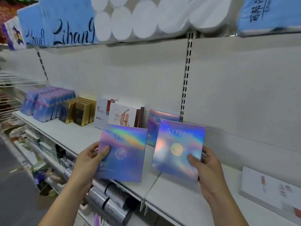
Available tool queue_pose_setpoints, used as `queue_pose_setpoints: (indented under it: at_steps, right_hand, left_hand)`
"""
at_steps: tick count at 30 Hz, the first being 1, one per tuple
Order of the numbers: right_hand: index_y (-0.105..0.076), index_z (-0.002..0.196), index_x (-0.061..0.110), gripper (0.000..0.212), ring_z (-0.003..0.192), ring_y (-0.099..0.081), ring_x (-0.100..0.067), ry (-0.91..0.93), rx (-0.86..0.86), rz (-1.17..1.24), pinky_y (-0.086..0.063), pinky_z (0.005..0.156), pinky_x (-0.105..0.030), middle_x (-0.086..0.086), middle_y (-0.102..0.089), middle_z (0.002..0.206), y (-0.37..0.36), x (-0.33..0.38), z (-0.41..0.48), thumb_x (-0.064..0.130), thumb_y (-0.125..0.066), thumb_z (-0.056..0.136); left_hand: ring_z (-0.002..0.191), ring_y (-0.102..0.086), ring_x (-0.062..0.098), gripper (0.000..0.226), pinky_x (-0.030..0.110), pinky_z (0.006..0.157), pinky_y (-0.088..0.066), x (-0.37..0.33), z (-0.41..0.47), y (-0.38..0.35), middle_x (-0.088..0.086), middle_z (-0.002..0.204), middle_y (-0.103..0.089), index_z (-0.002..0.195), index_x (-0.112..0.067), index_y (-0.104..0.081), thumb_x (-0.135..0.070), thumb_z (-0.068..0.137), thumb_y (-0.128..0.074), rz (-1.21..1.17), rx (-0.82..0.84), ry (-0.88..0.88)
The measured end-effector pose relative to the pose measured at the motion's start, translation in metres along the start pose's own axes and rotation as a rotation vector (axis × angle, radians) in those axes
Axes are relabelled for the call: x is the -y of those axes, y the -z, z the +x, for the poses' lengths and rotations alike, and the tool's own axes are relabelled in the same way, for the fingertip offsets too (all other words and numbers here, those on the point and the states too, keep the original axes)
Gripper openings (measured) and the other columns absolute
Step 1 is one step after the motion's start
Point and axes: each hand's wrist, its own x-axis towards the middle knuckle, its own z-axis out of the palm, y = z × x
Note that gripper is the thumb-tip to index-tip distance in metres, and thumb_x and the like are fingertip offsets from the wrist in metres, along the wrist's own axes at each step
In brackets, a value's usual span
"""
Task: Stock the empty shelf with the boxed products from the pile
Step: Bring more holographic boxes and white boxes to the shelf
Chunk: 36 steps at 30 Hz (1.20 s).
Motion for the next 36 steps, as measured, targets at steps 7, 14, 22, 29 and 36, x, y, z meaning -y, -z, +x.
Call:
queue_pose_setpoints:
  at_steps: [7,14,22,29,36]
  right_hand:
    - [-0.067,0.115,0.023,0.033,0.096,-0.074,-0.023,-0.016,-0.047,-0.059,-0.057,0.074,-0.039,0.002,-0.078,0.104,-0.011,-0.009,0.015,0.0,-0.069,0.09]
    - [-0.066,0.12,0.019,0.037,0.103,-0.073,-0.027,0.01,-0.198,-0.099,-0.056,0.092,-0.05,-0.002,-0.077,0.109,-0.037,-0.018,0.021,-0.003,-0.068,0.09]
    - [-0.07,0.114,0.015,0.034,0.1,-0.073,-0.029,0.042,-0.338,-0.214,-0.058,0.086,-0.044,-0.003,-0.078,0.105,-0.105,-0.035,0.037,-0.008,-0.067,0.089]
    - [-0.073,0.114,0.018,0.04,0.094,-0.072,-0.023,0.094,-0.572,-0.288,-0.056,0.068,-0.028,0.001,-0.078,0.102,-0.132,-0.055,0.063,-0.008,-0.063,0.085]
    - [-0.073,0.114,0.018,0.033,0.089,-0.071,-0.008,0.129,-0.647,-0.221,-0.06,0.075,-0.029,0.009,-0.076,0.099,-0.149,-0.06,0.07,-0.003,-0.067,0.09]
  left_hand:
    - [0.087,-0.076,0.027,0.031,0.04,0.069,-0.061,0.01,0.058,-0.016,0.009,0.102,-0.079,0.112,-0.02,-0.071,-0.032,0.084,-0.077,0.02,0.11,-0.024]
    - [0.08,-0.075,0.02,0.02,0.035,0.063,-0.059,0.021,0.117,-0.029,0.003,0.098,-0.079,0.109,-0.019,-0.072,-0.026,0.09,-0.069,-0.001,0.287,0.017]
    - [0.069,-0.074,0.017,0.021,0.027,0.048,-0.055,0.021,0.158,0.008,0.004,0.093,-0.079,0.111,-0.02,-0.07,-0.025,0.091,-0.068,-0.094,0.453,0.129]
    - [0.088,-0.077,0.022,0.034,0.033,0.063,-0.063,0.021,0.155,0.021,0.002,0.097,-0.079,0.114,-0.021,-0.065,-0.027,0.081,-0.072,-0.085,0.568,0.222]
    - [0.092,-0.076,0.02,0.033,0.032,0.063,-0.063,0.018,0.147,0.019,0.001,0.1,-0.078,0.115,-0.022,-0.065,-0.027,0.083,-0.072,-0.092,0.582,0.211]
